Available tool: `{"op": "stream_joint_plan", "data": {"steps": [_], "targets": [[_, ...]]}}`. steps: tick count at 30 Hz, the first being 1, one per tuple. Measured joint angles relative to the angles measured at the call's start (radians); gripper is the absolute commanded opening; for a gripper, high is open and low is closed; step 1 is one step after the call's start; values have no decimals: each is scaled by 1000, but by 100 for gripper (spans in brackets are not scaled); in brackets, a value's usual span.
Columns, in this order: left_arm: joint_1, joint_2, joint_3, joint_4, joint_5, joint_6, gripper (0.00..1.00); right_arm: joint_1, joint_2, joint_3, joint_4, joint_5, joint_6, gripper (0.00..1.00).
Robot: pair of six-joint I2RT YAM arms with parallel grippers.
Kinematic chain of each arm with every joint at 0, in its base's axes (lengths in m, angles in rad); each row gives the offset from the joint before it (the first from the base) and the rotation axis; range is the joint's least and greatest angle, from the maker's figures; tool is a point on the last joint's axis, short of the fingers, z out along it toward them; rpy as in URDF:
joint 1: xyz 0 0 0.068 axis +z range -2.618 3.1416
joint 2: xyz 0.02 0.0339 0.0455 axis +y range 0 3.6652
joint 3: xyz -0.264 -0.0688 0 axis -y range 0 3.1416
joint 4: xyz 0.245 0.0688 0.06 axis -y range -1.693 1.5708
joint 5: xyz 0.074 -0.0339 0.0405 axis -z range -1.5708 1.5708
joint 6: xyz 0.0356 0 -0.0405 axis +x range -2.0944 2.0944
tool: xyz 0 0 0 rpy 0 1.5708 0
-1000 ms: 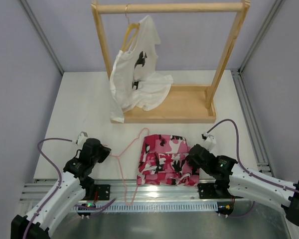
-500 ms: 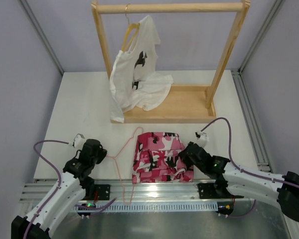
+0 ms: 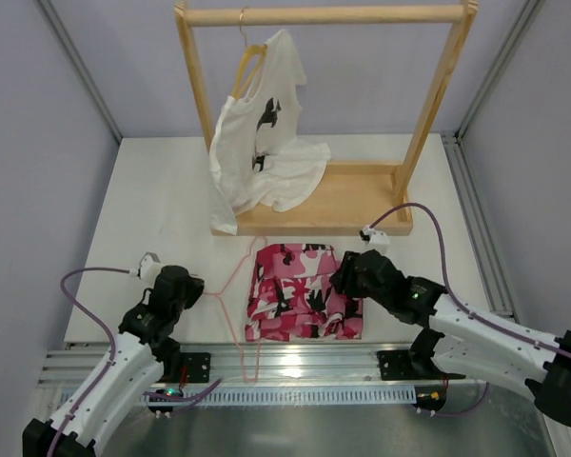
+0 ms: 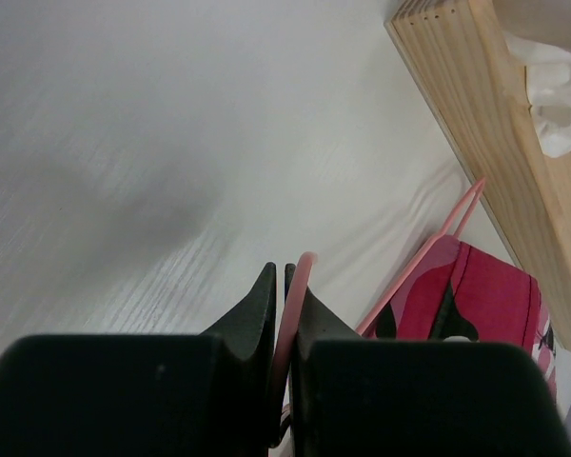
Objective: Place the trousers on the hanger
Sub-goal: Place trousers on hanger
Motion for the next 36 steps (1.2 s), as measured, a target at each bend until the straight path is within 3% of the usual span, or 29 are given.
{"op": "stream_joint_plan", "data": {"steps": [3,7,13,16,21,24,32,36], "targets": [[1,10,0,19,8,19,0,0,-99,118,-101,-29,-60,46],[1,44,-3,56,23,27,0,-3,-80,235,-22,-209,-149,46],[2,41,-11,72,27,39,0,-11,308,360,202,-506,-261,47],[2,22,-19,71,25,37,0,-9,470,319,357,-634,-268,47],[2,19,-21,56,15,33,0,113,525,-45,658,-647,-187,46],[1,21,-24,50,16,32,0,141,546,-113,801,-661,-138,46],[1,65,-25,57,16,19,0,152,382,-26,599,-584,-177,46],[1,61,-25,55,12,14,0,166,323,-17,640,-552,-160,47]]}}
